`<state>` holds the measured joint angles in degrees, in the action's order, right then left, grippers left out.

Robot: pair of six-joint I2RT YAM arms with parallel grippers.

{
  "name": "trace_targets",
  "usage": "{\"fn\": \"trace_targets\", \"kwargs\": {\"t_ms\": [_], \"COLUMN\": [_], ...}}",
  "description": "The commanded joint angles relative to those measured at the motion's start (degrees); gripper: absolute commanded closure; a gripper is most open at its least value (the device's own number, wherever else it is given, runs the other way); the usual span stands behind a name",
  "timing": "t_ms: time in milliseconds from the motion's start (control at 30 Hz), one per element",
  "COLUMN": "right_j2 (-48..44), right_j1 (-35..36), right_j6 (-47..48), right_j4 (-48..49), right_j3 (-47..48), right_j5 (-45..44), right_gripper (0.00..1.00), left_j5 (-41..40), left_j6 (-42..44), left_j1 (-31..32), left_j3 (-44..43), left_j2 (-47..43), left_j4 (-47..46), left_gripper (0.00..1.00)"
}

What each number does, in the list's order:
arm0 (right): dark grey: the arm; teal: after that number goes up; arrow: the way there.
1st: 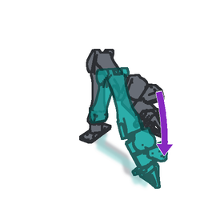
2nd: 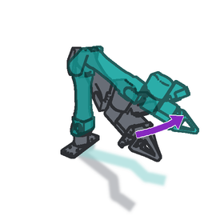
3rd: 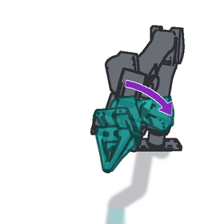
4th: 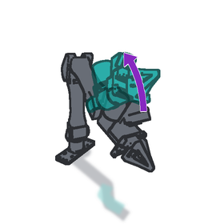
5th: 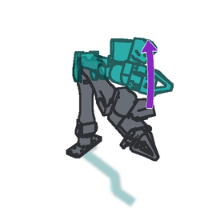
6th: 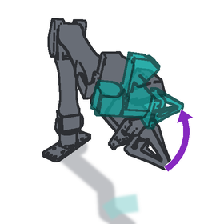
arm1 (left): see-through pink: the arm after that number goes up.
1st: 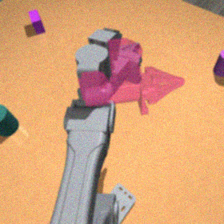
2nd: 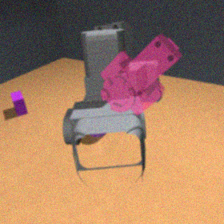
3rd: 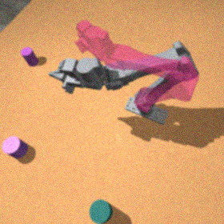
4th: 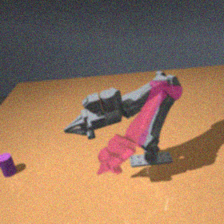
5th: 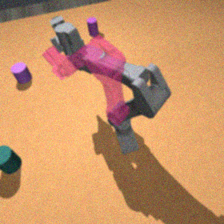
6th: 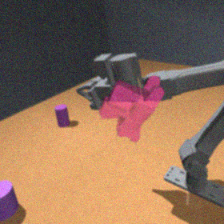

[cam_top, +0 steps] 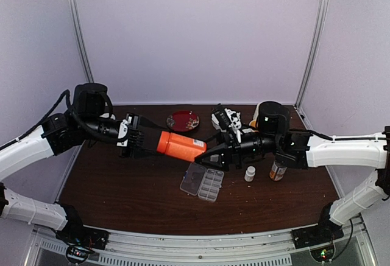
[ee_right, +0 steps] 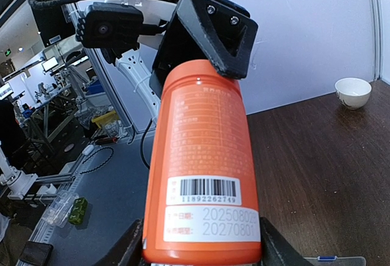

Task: Sort the pills into containers
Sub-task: Unscrew the lid of the pill bottle from the pill bottle.

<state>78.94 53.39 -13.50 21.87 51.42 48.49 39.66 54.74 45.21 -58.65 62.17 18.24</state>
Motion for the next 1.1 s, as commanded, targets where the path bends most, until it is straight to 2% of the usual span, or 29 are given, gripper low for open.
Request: {"fn": "trace_targets", "kwargs": {"t_ms": [0,100,133,267,367,567,633,800,933,1067], "right_j2": [-0.5,-1.6,-2.0,-1.5,-1.6,-4.9,-5.6,-5.4,-6.2,-7.3], "right_j1": [0.5,1.2,1.3,1.6,1.8,2.9,3.5,5.7,8.4,10.8], "right_j6": [2.5,7.5,9.7,18.8,23.8,30.6,32.1,38.6,43.1,46.7], "right_j4": [-1.8,-3.4,-4.4,-10.9,-13.9,-7.7,-5.6,-7.1,-1.9,2.9], "right_j3": [2.2,1.9,2.0,4.8,6.4,2.5,1.5,2.1,-0.7,-3.2], "right_j5": [-0.8,-2.1,-3.0,-6.0,-9.0,-17.5,-21.3,-30.4,-37.4,-42.8], "right_gripper": [0.88,0.85,0.85,0.87,0.90,0.95,0.98,1.00,1.00,1.00], "left_j5": [2.8,4.0,4.2,5.6,4.7,0.4,-3.2,-4.1,-5.2,-3.5], "left_j6": [-3.1,-7.9,-10.5,-23.5,-35.5,-53.8,-63.5,-85.0,-100.0,-113.8], "left_j1": [0.4,0.4,0.4,0.5,0.7,1.2,1.2,1.1,-1.0,-2.1], "left_j3": [-3.2,-4.6,-5.0,-7.2,-8.7,-10.2,-10.0,-12.6,-15.3,-10.2], "left_j2": [0.8,1.8,2.1,4.0,4.9,4.2,3.7,4.9,6.5,4.0], "left_j4": [0.3,0.7,0.4,-0.8,-1.4,-1.2,-2.7,-3.6,2.8,-5.6], "left_gripper": [0.59,0.83,0.87,0.88,0.96,0.95,0.98,1.00,1.00,1.00]}}
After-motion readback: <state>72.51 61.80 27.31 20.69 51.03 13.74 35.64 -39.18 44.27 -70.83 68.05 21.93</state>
